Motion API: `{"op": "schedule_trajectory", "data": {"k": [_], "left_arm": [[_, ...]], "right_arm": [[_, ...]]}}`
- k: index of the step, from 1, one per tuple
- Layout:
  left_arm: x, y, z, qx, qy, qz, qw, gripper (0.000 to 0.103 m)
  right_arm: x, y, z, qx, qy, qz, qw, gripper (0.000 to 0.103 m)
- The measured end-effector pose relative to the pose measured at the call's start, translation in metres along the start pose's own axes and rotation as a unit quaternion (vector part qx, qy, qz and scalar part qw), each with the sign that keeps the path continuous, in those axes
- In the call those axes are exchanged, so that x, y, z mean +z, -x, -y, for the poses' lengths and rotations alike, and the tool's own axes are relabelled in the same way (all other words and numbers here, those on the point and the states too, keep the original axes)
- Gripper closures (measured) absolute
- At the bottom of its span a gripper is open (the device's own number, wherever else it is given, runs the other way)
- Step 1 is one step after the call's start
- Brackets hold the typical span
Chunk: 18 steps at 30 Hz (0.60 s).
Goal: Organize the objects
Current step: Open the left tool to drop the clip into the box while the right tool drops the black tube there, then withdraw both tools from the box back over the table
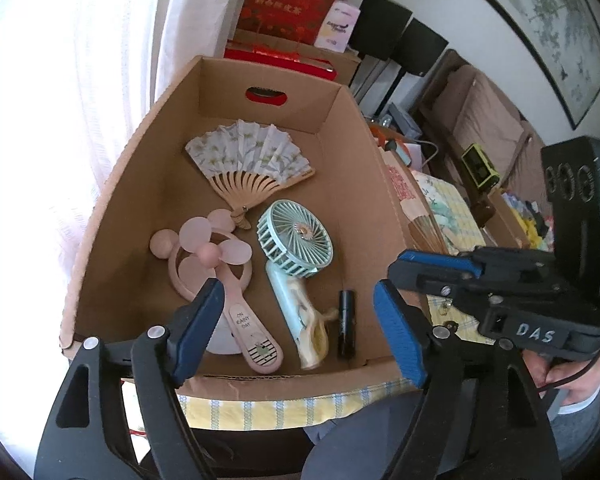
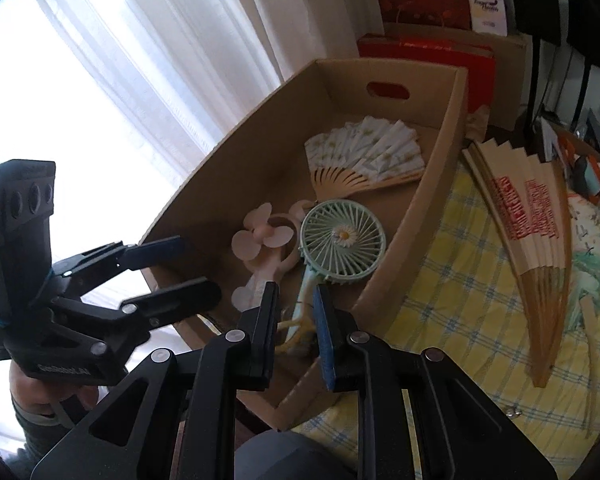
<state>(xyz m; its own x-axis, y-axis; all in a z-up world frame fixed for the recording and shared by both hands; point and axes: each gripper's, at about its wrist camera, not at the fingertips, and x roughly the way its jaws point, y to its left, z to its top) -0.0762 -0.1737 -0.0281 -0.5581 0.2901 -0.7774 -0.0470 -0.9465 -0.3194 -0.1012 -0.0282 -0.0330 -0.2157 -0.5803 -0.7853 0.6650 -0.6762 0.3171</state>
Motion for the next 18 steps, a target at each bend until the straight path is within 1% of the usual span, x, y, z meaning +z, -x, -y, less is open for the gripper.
{"op": "schedule_trajectory", "data": {"k": [1,5,9,11,13,15,16,18], "left_arm": [[0.000,0.000,0.002,0.000,-0.003,0.001,1.0000,0.017],[0.000,0.000,0.014,0.000,-0.017,0.003,0.9999,0.014],[0.000,0.002,0.025,0.016,-0.035,0.008,0.9992,0.008],[0.000,0.003,0.029,0.021,-0.042,0.009,0.9989,0.007],[0.000,0.003,0.033,0.022,-0.046,0.009,0.9986,0.004],[0.000,0.002,0.036,0.024,-0.049,0.008,0.9985,0.003],[-0.001,0.001,0.037,0.024,-0.050,0.007,0.9984,0.000],[-0.001,0.000,0.039,0.026,-0.053,0.005,0.9983,0.000]], "right_arm": [[0.000,0.004,0.000,-0.003,0.001,0.004,1.000,0.083],[-0.002,0.017,0.005,-0.019,0.003,0.016,1.000,0.079],[-0.004,0.026,0.014,-0.038,0.001,0.024,0.999,0.073],[-0.006,0.029,0.019,-0.044,-0.003,0.026,0.999,0.070],[-0.008,0.035,0.024,-0.060,-0.003,0.028,0.998,0.064],[-0.011,0.039,0.029,-0.080,-0.002,0.032,0.996,0.061],[-0.013,0.040,0.032,-0.087,-0.003,0.033,0.996,0.059],[-0.015,0.044,0.040,-0.095,-0.009,0.033,0.995,0.057]]}}
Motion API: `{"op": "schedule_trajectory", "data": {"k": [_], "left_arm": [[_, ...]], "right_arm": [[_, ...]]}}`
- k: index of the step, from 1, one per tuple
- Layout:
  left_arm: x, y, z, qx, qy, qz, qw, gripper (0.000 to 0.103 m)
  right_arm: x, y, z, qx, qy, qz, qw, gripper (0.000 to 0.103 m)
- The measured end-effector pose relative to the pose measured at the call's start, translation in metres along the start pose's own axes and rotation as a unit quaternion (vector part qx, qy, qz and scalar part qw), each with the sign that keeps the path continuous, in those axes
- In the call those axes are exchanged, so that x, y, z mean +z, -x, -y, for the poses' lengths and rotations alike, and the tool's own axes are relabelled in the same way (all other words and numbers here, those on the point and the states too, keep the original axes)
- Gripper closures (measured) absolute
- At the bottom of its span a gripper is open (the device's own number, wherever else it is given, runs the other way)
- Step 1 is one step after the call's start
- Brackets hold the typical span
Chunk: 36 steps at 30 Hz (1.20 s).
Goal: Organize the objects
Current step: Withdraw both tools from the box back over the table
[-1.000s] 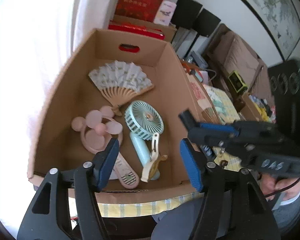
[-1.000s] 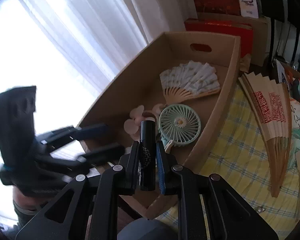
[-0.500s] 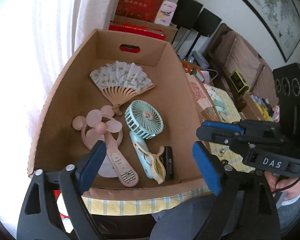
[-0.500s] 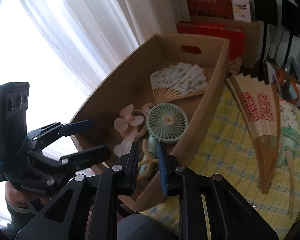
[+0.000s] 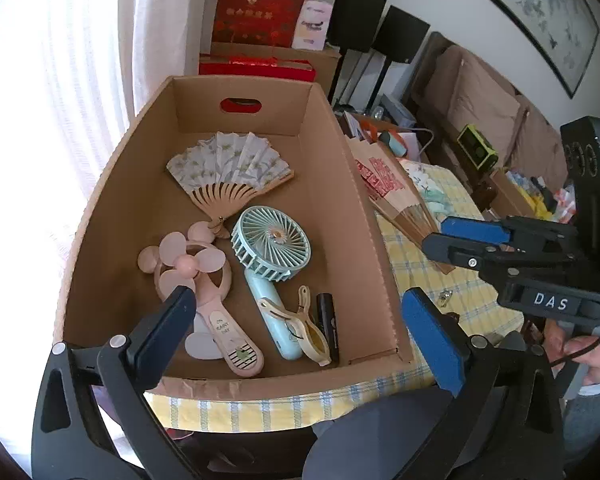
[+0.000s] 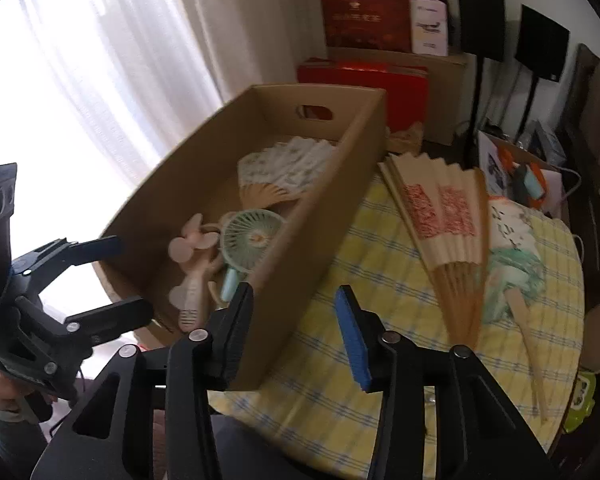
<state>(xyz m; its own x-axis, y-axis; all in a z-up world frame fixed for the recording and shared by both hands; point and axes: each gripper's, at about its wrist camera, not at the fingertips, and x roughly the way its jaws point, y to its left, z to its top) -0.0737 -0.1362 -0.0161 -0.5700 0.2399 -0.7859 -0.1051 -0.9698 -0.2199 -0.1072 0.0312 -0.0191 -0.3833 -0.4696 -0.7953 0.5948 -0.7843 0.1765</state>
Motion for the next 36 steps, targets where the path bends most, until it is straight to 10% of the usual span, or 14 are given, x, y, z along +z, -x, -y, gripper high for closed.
{"op": "schedule_trajectory", "data": {"k": [10,36], "left_arm": [[0.002,-0.004,0.025,0.004,-0.022,0.000,0.9998,0.000],[-0.036,-0.069,0.172,-0.107,-0.140,-0.071,0.9817,0.001]], "right_arm": [[-0.014,0.013,0.029,-0.049,-0.009,0.002,0.999,0.021],[-0.080,0.063,0.150,-0.095,-0.125,-0.008,0.988,0.018]]}}
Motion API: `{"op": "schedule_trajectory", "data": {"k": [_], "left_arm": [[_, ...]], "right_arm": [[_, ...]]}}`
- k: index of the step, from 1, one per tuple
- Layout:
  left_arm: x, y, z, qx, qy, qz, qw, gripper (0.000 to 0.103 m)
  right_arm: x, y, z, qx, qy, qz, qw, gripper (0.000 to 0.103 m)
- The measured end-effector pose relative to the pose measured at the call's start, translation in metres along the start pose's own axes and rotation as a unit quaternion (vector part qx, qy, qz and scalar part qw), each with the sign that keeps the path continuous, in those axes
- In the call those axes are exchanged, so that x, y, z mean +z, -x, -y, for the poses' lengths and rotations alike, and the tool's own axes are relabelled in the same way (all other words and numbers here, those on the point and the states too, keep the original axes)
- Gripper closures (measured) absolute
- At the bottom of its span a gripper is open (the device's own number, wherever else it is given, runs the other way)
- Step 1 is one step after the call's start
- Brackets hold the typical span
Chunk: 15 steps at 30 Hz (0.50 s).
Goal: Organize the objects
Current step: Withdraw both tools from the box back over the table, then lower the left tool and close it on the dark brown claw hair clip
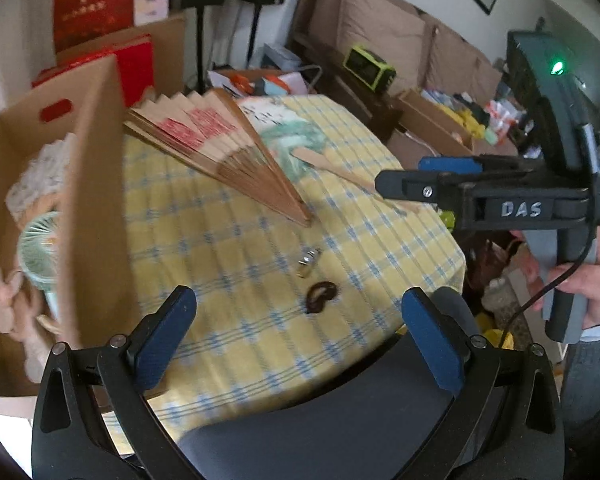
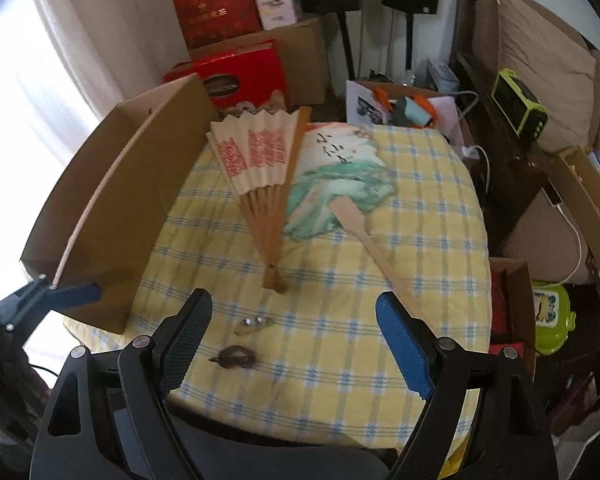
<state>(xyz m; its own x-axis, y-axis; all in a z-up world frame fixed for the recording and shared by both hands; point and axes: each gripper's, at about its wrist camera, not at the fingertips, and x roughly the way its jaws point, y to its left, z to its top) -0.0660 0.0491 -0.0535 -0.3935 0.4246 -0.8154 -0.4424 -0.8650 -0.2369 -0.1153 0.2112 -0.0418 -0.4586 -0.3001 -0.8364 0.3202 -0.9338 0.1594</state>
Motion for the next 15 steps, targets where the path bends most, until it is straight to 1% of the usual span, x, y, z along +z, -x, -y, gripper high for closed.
{"op": "schedule_trajectory", "data": {"k": [3,8,10,11,13,15], "left_arm": [[-0.001,-0.017,0.009,-0.004,-0.012,-0.016,0.9998,0.005],[-0.005,-0.046,0.022,-0.011,-0.037,-0.046,0.9982,0.020],[-0.004,-0.056,0.023,-0.014,-0.040,-0.057,0.9974,0.030],[-0.004,-0.061,0.024,-0.018,-0.041,-0.063,0.9970,0.031],[-0.003,-0.068,0.024,-0.025,-0.042,-0.071,0.9962,0.038],[-0.002,-0.075,0.025,-0.032,-0.045,-0.080,0.9952,0.041]], "right_arm": [[-0.004,0.001,0.009,0.005,-0.010,0.000,1.000,0.018],[-0.010,0.001,0.019,0.012,-0.020,-0.002,1.000,0.018],[-0.011,0.000,0.021,0.014,-0.022,-0.004,1.000,0.018],[-0.012,-0.001,0.022,0.015,-0.023,-0.005,1.000,0.018],[-0.014,-0.001,0.023,0.016,-0.024,-0.006,1.000,0.018],[-0.015,-0.001,0.025,0.018,-0.026,-0.007,0.999,0.018]]}}
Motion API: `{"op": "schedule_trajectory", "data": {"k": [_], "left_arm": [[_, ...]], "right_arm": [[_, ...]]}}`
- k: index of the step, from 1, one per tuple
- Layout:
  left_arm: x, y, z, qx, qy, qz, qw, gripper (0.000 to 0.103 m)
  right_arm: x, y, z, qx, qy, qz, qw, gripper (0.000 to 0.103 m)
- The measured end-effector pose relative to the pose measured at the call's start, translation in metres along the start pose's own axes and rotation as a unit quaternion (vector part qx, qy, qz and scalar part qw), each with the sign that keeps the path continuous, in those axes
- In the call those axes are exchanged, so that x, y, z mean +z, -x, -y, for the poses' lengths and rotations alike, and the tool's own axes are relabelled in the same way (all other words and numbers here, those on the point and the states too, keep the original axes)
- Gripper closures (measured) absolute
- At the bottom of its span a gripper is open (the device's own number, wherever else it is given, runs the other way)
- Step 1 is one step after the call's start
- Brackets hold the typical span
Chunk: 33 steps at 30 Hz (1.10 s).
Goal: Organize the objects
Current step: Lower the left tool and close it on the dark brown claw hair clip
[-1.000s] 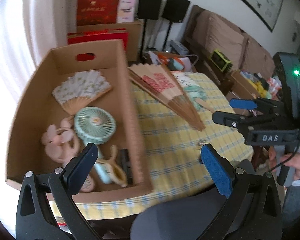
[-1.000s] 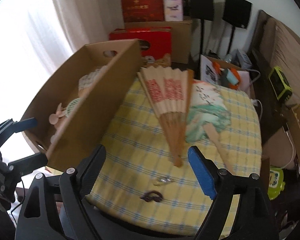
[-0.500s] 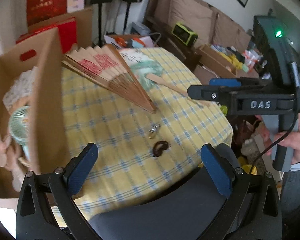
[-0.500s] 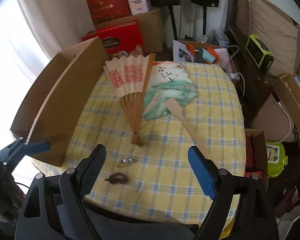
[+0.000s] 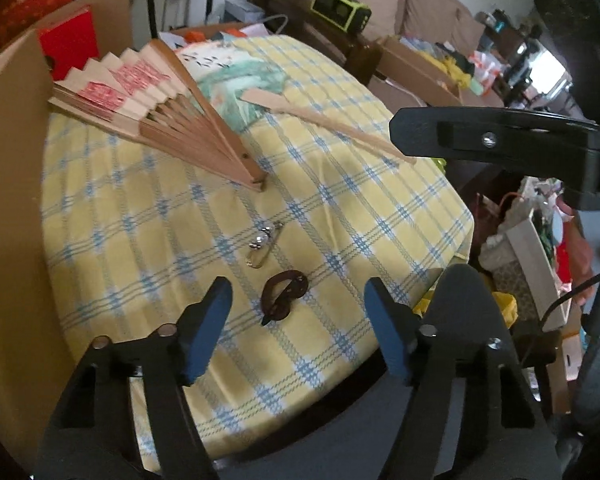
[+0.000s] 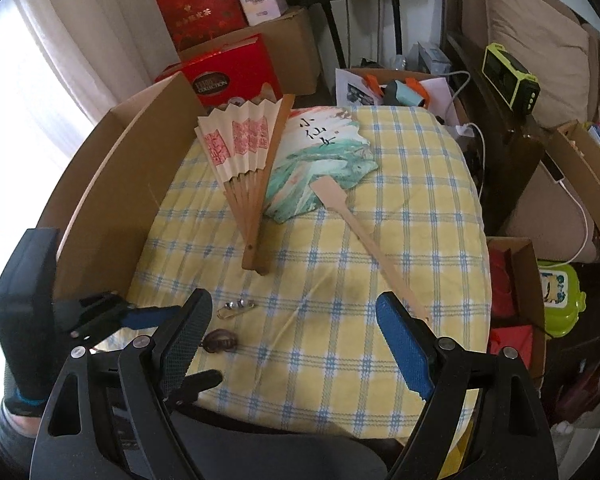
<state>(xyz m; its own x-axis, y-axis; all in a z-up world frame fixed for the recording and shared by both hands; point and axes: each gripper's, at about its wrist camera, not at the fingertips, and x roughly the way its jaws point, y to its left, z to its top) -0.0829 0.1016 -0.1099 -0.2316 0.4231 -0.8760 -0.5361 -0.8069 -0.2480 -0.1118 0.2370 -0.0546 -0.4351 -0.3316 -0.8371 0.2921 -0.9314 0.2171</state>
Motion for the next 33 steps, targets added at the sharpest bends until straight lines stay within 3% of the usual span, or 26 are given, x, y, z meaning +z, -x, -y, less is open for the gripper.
{"op": "schedule_trajectory", "data": {"k": [5,9,12,15,19,29,32,33], "left_arm": [[0.004,-0.015,0.002,0.001,-0.013,-0.024,0.9996,0.050],[0.002,-0.023,0.002,0.002,-0.019,-0.037,0.9991,0.065],[-0.002,-0.023,0.005,0.011,-0.031,-0.033,0.9989,0.070],[-0.003,-0.024,0.004,0.004,-0.028,-0.036,0.9990,0.089],[-0.005,-0.019,-0.001,-0.006,-0.014,-0.032,0.9994,0.093],[-0.005,0.000,-0.016,-0.023,0.020,-0.012,0.9994,0.093],[-0.003,-0.004,-0.013,-0.016,0.021,-0.010,0.9996,0.070],[-0.003,-0.005,-0.011,-0.013,0.020,-0.010,0.9997,0.057]], "right_arm": [[-0.002,-0.002,0.007,0.004,-0.009,-0.002,1.000,0.018],[-0.002,-0.003,0.008,0.007,-0.011,-0.005,1.000,0.018],[-0.003,-0.006,0.008,0.007,-0.008,-0.010,1.000,0.018],[-0.004,-0.011,0.006,0.008,-0.005,-0.015,1.000,0.018],[-0.006,-0.020,0.002,0.007,0.000,-0.028,1.000,0.018],[-0.011,-0.042,-0.004,0.022,0.001,-0.054,0.998,0.019],[-0.012,-0.042,0.000,0.022,-0.006,-0.054,0.998,0.019],[-0.012,-0.041,0.002,0.021,-0.008,-0.053,0.998,0.019]]}}
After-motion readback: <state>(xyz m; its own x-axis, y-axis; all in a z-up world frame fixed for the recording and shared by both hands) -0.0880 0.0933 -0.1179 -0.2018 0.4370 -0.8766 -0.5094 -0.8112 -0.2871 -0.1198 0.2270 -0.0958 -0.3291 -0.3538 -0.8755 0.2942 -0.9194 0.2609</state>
